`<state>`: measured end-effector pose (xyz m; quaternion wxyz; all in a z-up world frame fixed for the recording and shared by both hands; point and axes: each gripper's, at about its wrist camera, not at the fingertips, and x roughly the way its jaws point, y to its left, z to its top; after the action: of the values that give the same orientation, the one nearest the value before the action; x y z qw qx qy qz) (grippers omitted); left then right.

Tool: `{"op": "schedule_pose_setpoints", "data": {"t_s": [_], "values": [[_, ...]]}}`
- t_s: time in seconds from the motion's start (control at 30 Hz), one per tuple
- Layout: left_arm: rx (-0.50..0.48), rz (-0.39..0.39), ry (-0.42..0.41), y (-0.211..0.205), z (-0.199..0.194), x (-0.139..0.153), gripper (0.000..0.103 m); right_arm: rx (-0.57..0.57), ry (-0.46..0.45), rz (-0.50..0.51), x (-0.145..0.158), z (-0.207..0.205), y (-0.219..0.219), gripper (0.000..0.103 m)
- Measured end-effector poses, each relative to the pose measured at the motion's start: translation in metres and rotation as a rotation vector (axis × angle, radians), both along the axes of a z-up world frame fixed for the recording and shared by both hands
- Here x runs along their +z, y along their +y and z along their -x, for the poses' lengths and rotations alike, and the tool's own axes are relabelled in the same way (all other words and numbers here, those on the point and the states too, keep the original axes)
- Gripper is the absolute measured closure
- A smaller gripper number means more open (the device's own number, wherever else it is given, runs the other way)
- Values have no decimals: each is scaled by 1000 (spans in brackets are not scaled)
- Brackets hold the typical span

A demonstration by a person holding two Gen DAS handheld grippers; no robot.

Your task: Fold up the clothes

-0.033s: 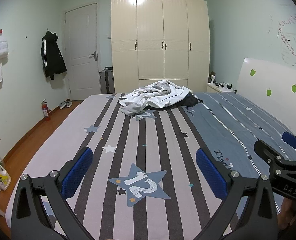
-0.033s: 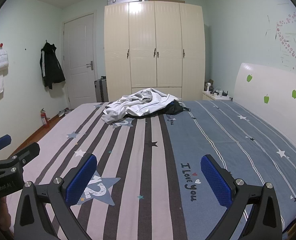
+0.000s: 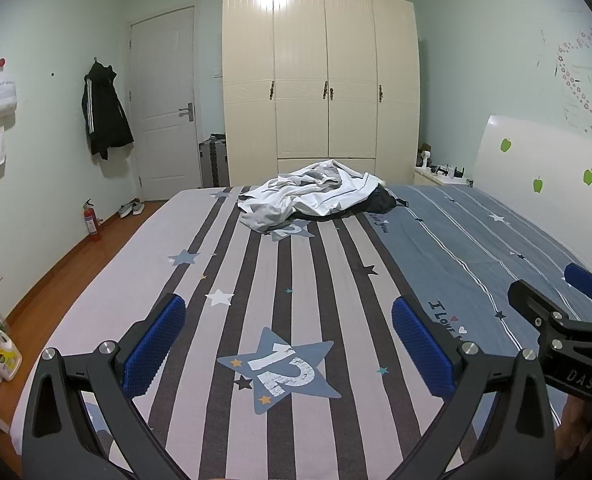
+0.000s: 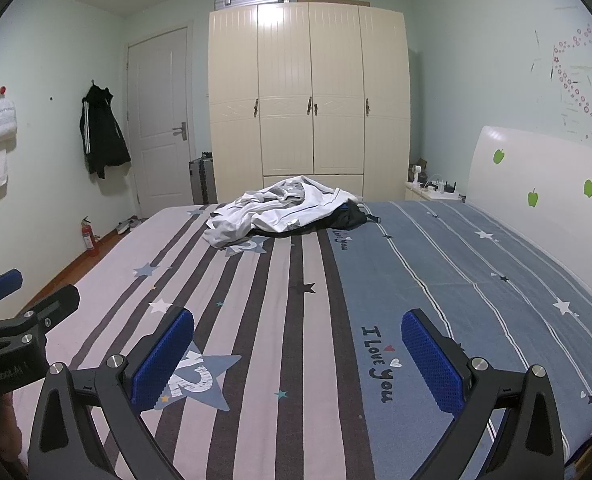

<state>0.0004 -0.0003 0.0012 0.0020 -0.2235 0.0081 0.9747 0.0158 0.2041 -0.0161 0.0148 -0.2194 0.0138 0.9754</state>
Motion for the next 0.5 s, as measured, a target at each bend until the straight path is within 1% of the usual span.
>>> {"op": "schedule_pose_setpoints", "data": {"t_s": [0.5], "values": [[-5,0,-2,-3,-1,9,1,-4,-1,5,-2,1,1,0]]}}
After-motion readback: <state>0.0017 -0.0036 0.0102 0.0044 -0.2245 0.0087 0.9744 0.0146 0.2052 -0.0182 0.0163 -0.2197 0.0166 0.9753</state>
